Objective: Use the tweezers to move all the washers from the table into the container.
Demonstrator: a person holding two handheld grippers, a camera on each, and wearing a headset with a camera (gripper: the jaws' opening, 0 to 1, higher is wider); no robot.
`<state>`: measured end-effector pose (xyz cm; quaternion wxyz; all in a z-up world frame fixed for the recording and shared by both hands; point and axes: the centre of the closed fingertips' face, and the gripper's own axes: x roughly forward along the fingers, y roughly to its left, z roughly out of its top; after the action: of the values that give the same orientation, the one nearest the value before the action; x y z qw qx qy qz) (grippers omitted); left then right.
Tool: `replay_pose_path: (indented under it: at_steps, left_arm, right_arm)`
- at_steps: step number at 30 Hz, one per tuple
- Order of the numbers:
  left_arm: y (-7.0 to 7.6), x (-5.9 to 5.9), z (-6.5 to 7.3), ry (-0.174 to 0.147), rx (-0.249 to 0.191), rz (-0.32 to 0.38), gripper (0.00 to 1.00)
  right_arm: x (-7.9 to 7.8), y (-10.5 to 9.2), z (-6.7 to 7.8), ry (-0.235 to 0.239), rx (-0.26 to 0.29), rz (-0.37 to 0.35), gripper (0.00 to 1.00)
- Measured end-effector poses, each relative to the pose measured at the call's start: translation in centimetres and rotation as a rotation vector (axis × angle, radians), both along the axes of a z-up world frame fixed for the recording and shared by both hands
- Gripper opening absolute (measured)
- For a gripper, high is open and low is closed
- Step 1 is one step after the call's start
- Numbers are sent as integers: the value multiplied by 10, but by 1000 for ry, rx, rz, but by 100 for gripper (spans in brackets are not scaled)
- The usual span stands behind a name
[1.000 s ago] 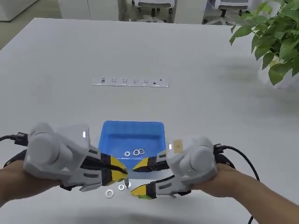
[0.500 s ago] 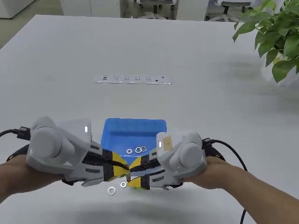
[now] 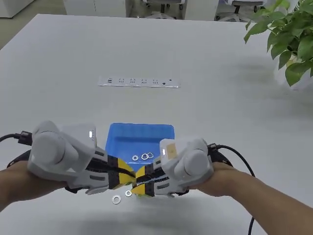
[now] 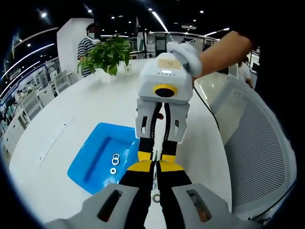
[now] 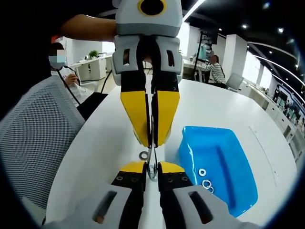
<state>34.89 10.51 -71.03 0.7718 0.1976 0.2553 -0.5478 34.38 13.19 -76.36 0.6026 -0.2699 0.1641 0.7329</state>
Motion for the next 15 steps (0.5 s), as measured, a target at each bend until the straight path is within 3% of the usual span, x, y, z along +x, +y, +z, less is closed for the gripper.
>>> replay_pose_path:
  at_steps: [15]
  left_arm:
    - [0, 0, 0, 2, -3, 14, 7]
  right_arm:
    - [1, -1, -1, 1, -11, -4, 9]
